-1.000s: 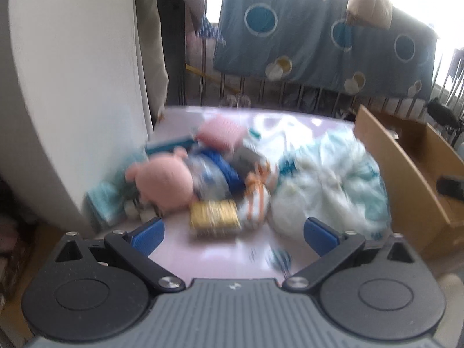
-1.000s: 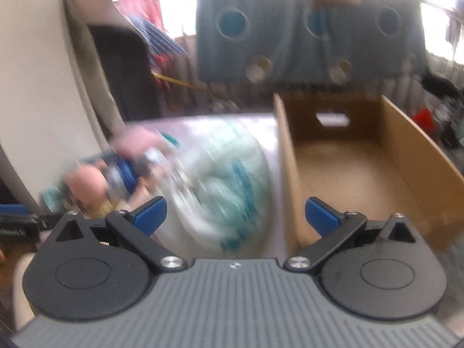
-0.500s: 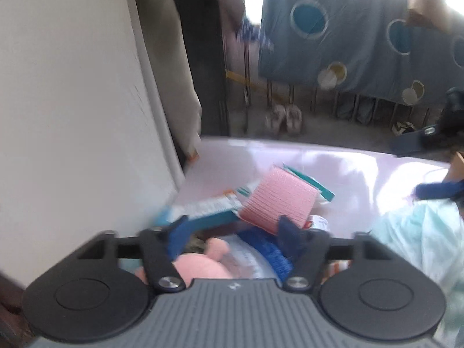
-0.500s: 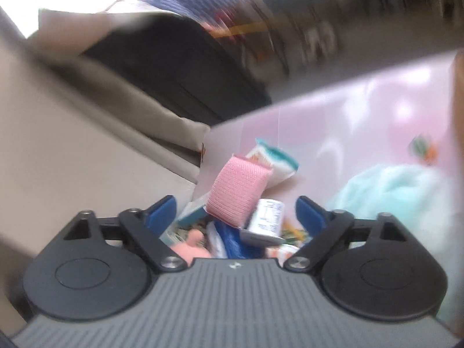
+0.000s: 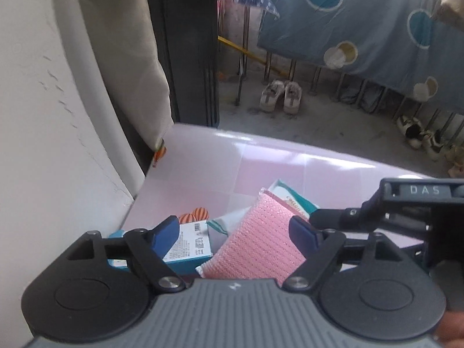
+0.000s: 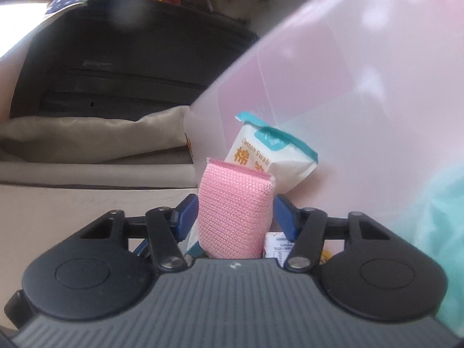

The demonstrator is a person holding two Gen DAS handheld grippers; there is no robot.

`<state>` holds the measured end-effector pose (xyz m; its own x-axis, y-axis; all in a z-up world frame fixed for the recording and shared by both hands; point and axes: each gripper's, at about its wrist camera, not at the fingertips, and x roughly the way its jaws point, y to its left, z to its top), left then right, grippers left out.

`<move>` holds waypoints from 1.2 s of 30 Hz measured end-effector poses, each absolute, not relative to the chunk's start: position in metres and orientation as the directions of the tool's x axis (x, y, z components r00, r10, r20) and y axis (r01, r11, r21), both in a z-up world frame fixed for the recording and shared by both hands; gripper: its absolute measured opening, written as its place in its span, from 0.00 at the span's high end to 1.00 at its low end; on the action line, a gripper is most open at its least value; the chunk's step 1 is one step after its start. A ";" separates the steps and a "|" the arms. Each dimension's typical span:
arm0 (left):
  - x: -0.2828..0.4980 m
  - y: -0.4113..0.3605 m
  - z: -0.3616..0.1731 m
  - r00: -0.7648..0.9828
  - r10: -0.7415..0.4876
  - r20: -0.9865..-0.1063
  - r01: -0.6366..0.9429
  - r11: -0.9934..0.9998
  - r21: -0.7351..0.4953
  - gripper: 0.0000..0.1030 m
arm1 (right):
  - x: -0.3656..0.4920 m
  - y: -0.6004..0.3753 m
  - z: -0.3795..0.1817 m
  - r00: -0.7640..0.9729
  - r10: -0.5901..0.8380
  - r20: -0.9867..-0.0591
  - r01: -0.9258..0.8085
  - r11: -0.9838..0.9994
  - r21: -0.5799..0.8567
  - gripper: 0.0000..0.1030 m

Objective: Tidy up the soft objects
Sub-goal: 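Reach the right tool to the pink sponge and grasp it, then carry the pink sponge into the cardboard box and open the right tool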

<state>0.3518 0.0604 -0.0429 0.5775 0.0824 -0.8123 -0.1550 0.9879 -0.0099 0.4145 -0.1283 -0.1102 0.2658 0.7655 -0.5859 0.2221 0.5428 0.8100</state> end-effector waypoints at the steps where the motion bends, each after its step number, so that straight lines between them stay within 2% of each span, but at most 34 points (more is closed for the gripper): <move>1: 0.357 0.060 -0.048 0.561 0.074 -0.824 -0.154 0.988 -0.016 0.19 | 0.416 -0.126 -0.114 0.262 0.770 -0.582 0.228 0.537 0.812 0.49; 7: 0.374 0.065 -0.069 0.498 0.075 -0.864 -0.181 0.983 -0.019 0.21 | 0.423 -0.118 -0.133 0.240 0.789 -0.565 0.246 0.514 0.822 0.54; 12: 0.373 0.072 -0.070 0.488 -0.002 -0.873 -0.210 0.970 -0.120 0.39 | 0.422 -0.118 -0.135 0.233 0.796 -0.559 0.244 0.508 0.826 0.61; 16: 0.369 0.070 -0.061 0.503 0.015 -0.864 -0.223 0.968 -0.114 0.40 | 0.418 -0.121 -0.126 0.236 0.799 -0.553 0.224 0.509 0.831 0.70; 20: 0.360 0.063 -0.043 0.522 0.027 -0.853 -0.194 0.977 -0.088 0.42 | 0.414 -0.124 -0.113 0.249 0.802 -0.543 0.202 0.505 0.839 0.71; 28: 0.319 0.035 0.018 0.597 -0.006 -0.802 -0.116 0.989 -0.093 0.44 | 0.389 -0.151 -0.050 0.300 0.813 -0.500 0.115 0.489 0.865 0.71; 36: 0.274 -0.052 0.076 0.639 -0.223 -0.737 0.086 0.972 -0.220 0.45 | 0.324 -0.270 0.026 0.447 0.762 -0.468 0.075 0.490 0.869 0.72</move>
<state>0.2744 -0.0517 0.0756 0.6385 -0.2230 -0.7366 0.0861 0.9718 -0.2196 0.3244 -0.2698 0.0258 0.4466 0.7623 -0.4685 0.0753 0.4897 0.8686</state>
